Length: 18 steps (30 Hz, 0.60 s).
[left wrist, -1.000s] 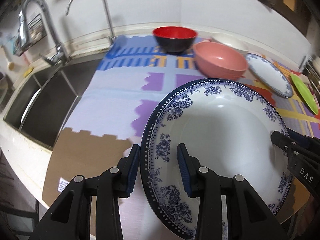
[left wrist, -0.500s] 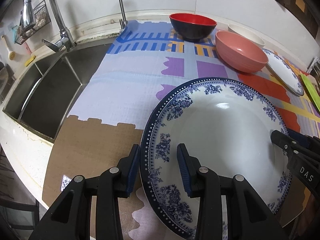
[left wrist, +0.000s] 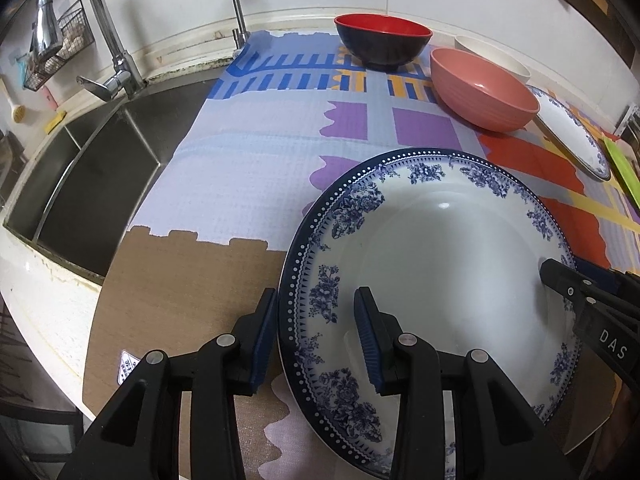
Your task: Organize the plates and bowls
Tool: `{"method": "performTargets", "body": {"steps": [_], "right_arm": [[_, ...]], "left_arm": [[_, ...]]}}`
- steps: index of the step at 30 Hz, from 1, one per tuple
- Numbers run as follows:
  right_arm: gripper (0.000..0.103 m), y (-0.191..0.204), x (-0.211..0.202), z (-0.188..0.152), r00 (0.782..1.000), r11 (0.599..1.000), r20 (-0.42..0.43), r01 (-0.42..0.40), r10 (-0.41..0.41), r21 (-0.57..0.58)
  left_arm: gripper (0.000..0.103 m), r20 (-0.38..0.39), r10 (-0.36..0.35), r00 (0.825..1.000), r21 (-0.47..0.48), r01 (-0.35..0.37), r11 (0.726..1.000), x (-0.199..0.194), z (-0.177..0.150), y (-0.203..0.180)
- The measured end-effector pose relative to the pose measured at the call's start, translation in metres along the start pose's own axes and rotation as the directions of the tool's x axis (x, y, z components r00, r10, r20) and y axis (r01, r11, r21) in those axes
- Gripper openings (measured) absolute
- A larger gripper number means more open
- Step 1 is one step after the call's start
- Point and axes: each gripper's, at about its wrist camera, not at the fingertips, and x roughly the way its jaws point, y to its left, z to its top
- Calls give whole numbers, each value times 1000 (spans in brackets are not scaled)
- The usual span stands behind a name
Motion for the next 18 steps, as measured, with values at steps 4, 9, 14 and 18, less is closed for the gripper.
{"method": "performTargets", "body": {"steps": [4, 9, 14, 18], "right_arm": [[38, 0, 0, -1, 1000, 1000, 1, -2, 2, 3], [38, 1, 0, 0, 1000, 1000, 0, -6, 6, 10], [38, -4, -5, 2, 1000, 1000, 7, -15, 15, 25], [47, -6, -21, 5, 998, 1000, 56, 10, -11, 25]], "left_arm": [[38, 1, 0, 1000, 4, 0, 1000, 0, 0, 0], [49, 4, -10, 1000, 20, 10, 1000, -1, 0, -3], [69, 85, 22, 996, 39, -25, 999, -18, 5, -6], [79, 151, -3, 989, 65, -7, 998, -34, 14, -11]]}}
